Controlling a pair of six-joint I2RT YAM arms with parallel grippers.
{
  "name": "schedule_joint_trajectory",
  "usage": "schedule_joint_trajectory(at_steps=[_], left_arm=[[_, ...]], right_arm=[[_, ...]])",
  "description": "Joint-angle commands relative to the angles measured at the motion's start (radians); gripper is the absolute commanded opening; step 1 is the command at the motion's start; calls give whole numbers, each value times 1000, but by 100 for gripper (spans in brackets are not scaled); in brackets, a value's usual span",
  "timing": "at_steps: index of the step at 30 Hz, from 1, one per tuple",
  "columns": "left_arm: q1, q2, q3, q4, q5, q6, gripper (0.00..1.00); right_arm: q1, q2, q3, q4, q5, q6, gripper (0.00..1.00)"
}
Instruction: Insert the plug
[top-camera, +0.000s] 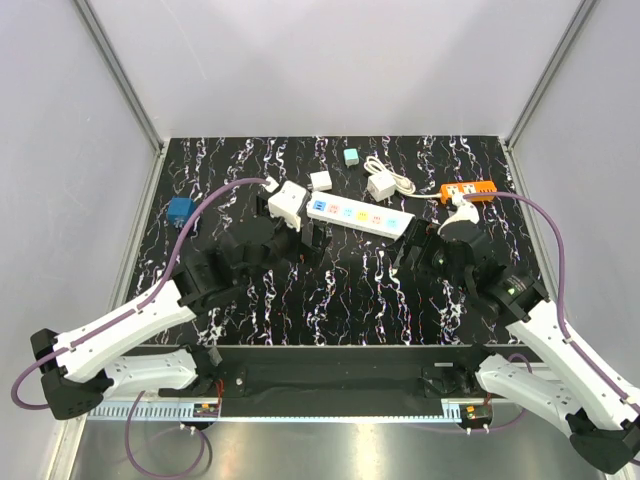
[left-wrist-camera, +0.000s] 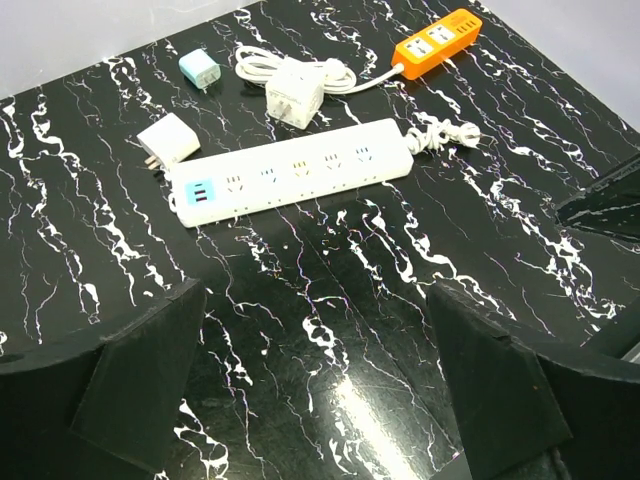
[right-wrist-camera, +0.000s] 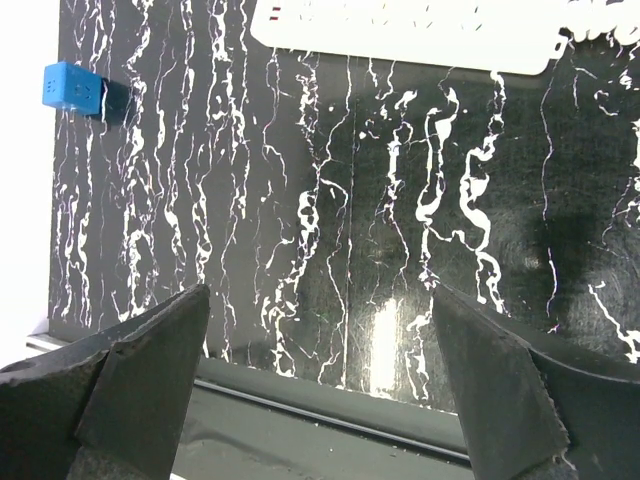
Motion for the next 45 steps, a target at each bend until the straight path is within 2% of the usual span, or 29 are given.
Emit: schedule_joint_trajectory(at_steps=[1, 5, 9, 11, 15, 17, 24, 28, 30, 32, 33, 35, 41, 45], left_arm=[[-7, -22, 3, 49, -5, 27, 99], [-10, -22, 2, 52, -23, 33, 99], [-10, -30, -4, 56, -43, 45, 99], [-10, -32, -6, 56, -43, 50, 99], [-9, -32, -7, 58, -49, 61, 99], [-10, -30, -11, 61, -58, 64, 99], [-10, -33, -14, 64, -66, 67, 99], [-12, -39, -17, 67, -58, 62, 99], [-12, -42, -17, 70, -54, 58, 99], [-12, -45, -18, 70, -57, 55, 99], [-12, -47, -18, 70, -58, 56, 99], [-12, -51, -21, 72, -63, 51, 99], [-12, -70, -34, 93, -65, 53, 99], [-12, -90, -41, 101, -69, 54, 99]], right_arm=[[6, 9, 47, 3, 50, 10, 100], [4, 27, 53, 3, 74, 27, 100], [6, 60, 77, 6, 161, 30, 100], [4, 103, 113, 12, 201, -20, 100], [-6, 231, 207, 29, 394, -83, 100], [-60, 348, 258, 61, 401, -167, 100], [-222, 708, 474, 176, 187, -573, 100], [-308, 936, 586, 176, 2, -680, 95], [-341, 998, 643, 176, -89, -700, 85], [-370, 1067, 680, 176, -151, -741, 86], [-377, 1086, 715, 178, -197, -772, 89], [-385, 1144, 755, 185, -232, -804, 92], [-387, 1275, 906, 184, -271, -887, 90], [-388, 1357, 964, 173, -245, -930, 98]])
